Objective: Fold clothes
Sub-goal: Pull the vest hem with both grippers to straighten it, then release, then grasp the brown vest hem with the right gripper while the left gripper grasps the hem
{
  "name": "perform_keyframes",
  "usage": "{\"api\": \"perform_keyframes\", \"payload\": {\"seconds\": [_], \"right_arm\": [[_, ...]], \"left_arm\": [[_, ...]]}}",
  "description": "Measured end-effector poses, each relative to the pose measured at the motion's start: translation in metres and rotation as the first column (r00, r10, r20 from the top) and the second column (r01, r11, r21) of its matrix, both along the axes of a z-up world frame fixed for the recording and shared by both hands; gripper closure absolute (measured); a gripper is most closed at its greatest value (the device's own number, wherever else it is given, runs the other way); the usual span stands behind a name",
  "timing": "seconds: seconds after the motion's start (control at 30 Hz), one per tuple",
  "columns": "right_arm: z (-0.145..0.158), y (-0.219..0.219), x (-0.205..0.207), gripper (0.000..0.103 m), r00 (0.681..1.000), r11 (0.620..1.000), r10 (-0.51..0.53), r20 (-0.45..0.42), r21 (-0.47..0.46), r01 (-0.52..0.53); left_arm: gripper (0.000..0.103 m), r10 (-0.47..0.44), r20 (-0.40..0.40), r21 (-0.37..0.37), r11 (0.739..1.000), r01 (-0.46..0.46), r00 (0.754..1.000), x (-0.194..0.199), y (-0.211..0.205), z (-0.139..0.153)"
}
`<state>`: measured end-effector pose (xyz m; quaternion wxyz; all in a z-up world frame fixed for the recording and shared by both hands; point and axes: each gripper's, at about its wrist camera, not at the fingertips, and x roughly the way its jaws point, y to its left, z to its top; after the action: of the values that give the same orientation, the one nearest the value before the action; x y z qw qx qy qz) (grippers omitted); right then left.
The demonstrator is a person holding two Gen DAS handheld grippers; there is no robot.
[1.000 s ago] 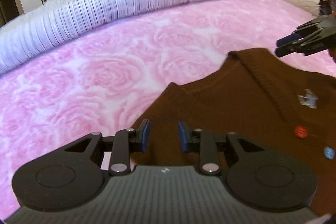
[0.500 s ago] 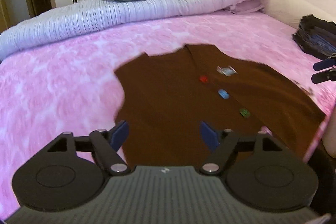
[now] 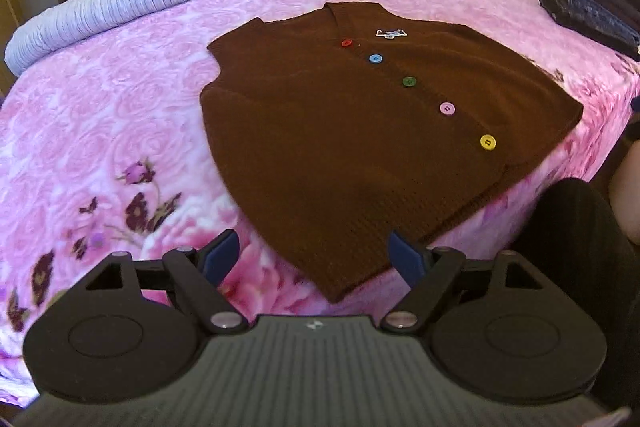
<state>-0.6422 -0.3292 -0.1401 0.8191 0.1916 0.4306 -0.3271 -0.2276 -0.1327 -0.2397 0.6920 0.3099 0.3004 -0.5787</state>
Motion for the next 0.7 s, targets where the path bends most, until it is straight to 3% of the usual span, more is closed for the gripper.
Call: {"api": "perform_keyframes", "payload": {"seconds": [0.43, 0.7], "right_arm": [[0.011, 0.021, 0.023, 0.027, 0.995, 0.995, 0.101, -0.005, -0.023, -0.101], [0.003, 0.035, 0.057, 0.027, 0.983, 0.971, 0.184, -0.02, -0.151, -0.185]], "left_arm": [[0.024, 0.018, -0.006, -0.037, 0.999, -0.018, 1.0, 0.007, 0.022, 0.014], [0.024, -0.011, -0.006, -0.015, 1.0, 0.011, 1.0, 0.04, 0.026, 0.006]]}}
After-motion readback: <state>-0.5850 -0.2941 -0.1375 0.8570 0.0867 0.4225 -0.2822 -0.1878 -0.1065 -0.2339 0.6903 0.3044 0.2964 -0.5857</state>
